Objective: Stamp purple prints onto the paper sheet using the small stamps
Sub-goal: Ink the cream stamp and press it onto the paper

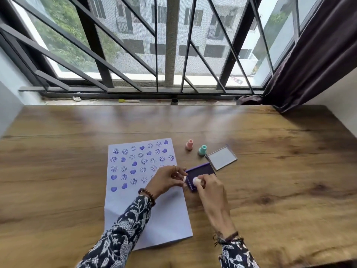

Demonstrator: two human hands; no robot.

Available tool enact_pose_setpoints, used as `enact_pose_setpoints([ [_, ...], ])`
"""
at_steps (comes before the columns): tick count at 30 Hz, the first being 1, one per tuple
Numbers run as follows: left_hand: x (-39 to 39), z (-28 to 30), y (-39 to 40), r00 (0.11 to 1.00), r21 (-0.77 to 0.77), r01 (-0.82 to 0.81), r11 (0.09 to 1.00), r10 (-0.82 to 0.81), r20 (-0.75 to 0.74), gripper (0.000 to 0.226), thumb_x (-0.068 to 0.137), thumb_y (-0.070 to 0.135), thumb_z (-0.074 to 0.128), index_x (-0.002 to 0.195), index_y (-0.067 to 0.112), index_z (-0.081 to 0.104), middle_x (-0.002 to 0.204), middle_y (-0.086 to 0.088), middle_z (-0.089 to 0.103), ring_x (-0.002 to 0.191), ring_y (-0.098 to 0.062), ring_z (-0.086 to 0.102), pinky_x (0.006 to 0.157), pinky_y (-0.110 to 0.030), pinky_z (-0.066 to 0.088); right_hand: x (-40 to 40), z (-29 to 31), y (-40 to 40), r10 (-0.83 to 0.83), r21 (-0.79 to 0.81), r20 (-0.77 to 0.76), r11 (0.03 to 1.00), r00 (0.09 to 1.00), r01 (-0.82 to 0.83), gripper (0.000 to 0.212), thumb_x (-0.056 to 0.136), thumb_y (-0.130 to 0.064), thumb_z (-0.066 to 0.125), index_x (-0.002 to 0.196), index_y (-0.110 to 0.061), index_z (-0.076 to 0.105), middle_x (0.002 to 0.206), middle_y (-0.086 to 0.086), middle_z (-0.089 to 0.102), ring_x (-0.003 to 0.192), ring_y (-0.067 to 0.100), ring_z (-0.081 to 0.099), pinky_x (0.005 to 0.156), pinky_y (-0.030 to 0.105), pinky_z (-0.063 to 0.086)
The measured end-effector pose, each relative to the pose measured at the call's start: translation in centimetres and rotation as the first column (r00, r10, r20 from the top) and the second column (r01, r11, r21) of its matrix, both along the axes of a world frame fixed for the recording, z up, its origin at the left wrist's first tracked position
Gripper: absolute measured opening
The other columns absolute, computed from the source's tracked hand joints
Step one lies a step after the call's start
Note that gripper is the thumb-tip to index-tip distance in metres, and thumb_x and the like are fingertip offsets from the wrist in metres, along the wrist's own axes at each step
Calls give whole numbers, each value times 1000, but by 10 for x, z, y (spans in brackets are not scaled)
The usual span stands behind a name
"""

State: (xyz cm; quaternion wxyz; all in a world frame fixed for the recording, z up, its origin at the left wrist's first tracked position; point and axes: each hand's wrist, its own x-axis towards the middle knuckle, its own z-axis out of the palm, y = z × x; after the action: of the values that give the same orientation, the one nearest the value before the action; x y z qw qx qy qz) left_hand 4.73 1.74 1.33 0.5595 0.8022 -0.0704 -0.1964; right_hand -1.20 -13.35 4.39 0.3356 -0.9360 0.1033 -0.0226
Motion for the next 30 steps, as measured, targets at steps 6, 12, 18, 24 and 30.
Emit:
enact_pose_setpoints([
  [6, 1, -3, 1, 1000, -8, 5, 1000, -5, -31, 29, 63, -8, 74, 89, -1, 65, 108, -6, 63, 87, -17, 60, 69, -6, 46, -1, -1, 9, 95, -143, 33, 986, 995, -89, 17, 96, -21, 45, 98, -14, 61, 95, 4, 60, 79, 20, 60, 68, 33, 50],
  [12, 2, -7, 2, 1000, -23, -9, 1000, 9, -30, 29, 62, -5, 76, 87, 4, 67, 100, -14, 68, 75, -6, 62, 70, -7, 49, 25, 7, 1, 114, -109, -117, 986, 987, -127, 12, 80, -12, 55, 79, -7, 66, 83, 12, 69, 79, 27, 63, 69, 37, 49],
  [18, 0, 1, 5, 999, -39, 25, 999, -26, -19, 28, 64, -2, 76, 89, 4, 66, 107, -12, 67, 68, 5, 59, 74, -11, 49, 54, 19, -1, 163, -83, -343, 976, 925, -202, 12, 57, -6, 61, 58, 6, 63, 60, 27, 63, 57, 29, 57, 48, 32, 36],
  [24, -12, 7, 52, 936, -46, -308, 950, 311, 166, 23, 74, 11, 72, 93, 20, 64, 91, 4, 66, 79, -2, 60, 68, -4, 44, 30, 16, -3, 17, 47, -257, 999, 966, -5, 7, 72, -14, 65, 71, -9, 68, 76, 6, 70, 76, 22, 63, 58, 29, 44],
  [30, -19, -5, 102, 940, 95, -292, 952, 266, 215, 26, 78, 11, 68, 102, 17, 59, 114, 1, 62, 110, -16, 53, 88, -17, 36, 4, 10, 53, -252, 352, -97, 896, 963, 270, 14, 80, -24, 66, 67, -29, 62, 70, -7, 67, 71, 15, 61, 62, 29, 49],
])
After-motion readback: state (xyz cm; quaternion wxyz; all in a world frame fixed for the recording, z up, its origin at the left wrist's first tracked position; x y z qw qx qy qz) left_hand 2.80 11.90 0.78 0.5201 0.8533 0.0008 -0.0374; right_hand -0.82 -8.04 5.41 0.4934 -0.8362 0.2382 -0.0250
